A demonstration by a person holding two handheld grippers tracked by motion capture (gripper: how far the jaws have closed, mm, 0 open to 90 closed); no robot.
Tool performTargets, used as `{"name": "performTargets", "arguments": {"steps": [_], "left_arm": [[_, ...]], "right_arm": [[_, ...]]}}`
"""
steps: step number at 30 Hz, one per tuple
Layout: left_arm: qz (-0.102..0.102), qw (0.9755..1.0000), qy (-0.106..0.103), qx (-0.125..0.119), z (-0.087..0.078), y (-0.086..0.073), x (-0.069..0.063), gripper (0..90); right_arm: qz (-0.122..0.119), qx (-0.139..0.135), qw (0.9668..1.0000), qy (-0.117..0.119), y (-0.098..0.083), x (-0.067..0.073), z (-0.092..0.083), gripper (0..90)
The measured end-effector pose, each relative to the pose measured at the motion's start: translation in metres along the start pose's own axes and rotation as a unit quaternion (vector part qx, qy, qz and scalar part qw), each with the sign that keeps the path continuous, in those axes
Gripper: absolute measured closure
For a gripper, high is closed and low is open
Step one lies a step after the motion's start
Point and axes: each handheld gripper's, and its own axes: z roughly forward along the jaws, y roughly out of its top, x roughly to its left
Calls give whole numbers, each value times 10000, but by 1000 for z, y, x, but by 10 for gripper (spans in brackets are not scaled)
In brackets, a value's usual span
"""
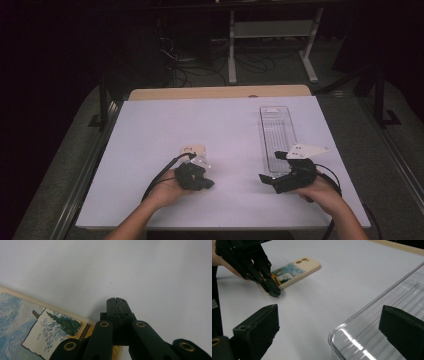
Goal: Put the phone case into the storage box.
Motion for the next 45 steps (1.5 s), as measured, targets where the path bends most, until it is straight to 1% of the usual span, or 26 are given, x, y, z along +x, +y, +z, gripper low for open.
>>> {"name": "performTargets", "arguments": {"steps": [4,5,6,7,10,11,12,14,16,18,21,22,24,25,26,27,28,29,31,32,34,37,40,41,42,45], "left_arm": [[-15,10000,46,69,-5,-5,1,896],[-63,9999,84,85,-9,-10,2,896],[-63,9999,84,85,-9,-10,2,896],[-106,9998,141,36,-12,-15,4,896],[-82,9997,185,103,-17,-19,7,896],[-172,9996,235,65,-20,-24,8,896],[-143,9995,267,115,-22,-26,10,896],[-198,9992,318,131,-26,-30,13,896],[-304,9988,384,82,-30,-36,16,896],[-334,9985,424,106,-34,-39,19,896],[-404,9977,538,114,-39,-46,24,896],[-503,9971,562,53,-40,-48,25,896],[-469,9968,645,85,-43,-51,28,896],[-539,9961,695,79,-45,-53,30,896],[-539,9961,695,79,-45,-53,30,896],[-549,9954,785,92,-48,-56,33,896],[-549,9954,785,92,-48,-56,33,896],[-532,9945,893,95,-50,-59,36,896],[-609,9938,924,87,-52,-61,38,896],[-609,9938,924,87,-52,-61,38,896],[-675,9934,930,17,-53,-63,40,896],[-662,9934,937,10,-53,-63,40,896],[-660,9935,924,-74,-55,-62,39,894],[-628,9939,891,-141,-59,-61,39,894],[-639,9942,800,-313,-65,-57,38,851],[-584,9937,743,-602,-74,-53,36,778]], "right_arm": [[19,11,10000,4,0,0,0,23],[16,5,10000,8,0,0,0,23],[16,5,10000,8,0,0,0,23],[15,5,10000,8,0,0,0,23],[19,7,10000,3,0,0,0,23],[17,4,10000,6,0,0,0,23],[17,4,10000,4,0,0,0,23],[31,8,10000,9,0,0,0,23],[19,3,10000,4,0,0,0,23],[33,8,10000,9,0,0,0,23],[4,-11,10000,2,0,0,0,23],[7,-12,10000,2,0,0,0,23],[16,-6,10000,4,0,0,0,23],[22,-4,10000,4,0,0,0,23],[23,-3,10000,4,0,0,0,23],[26,-2,10000,3,0,0,0,23],[28,0,10000,0,0,0,0,23],[29,1,10000,0,0,0,0,23],[26,0,10000,0,0,0,0,23],[26,0,10000,0,0,0,0,23],[23,-3,10000,-1,0,0,0,23],[18,-3,10000,0,0,0,0,23],[20,-2,10000,-1,0,0,0,23],[18,-3,10000,2,0,0,0,23],[15,-2,10000,1,0,0,0,23],[19,-4,10000,5,0,0,0,23]]}}
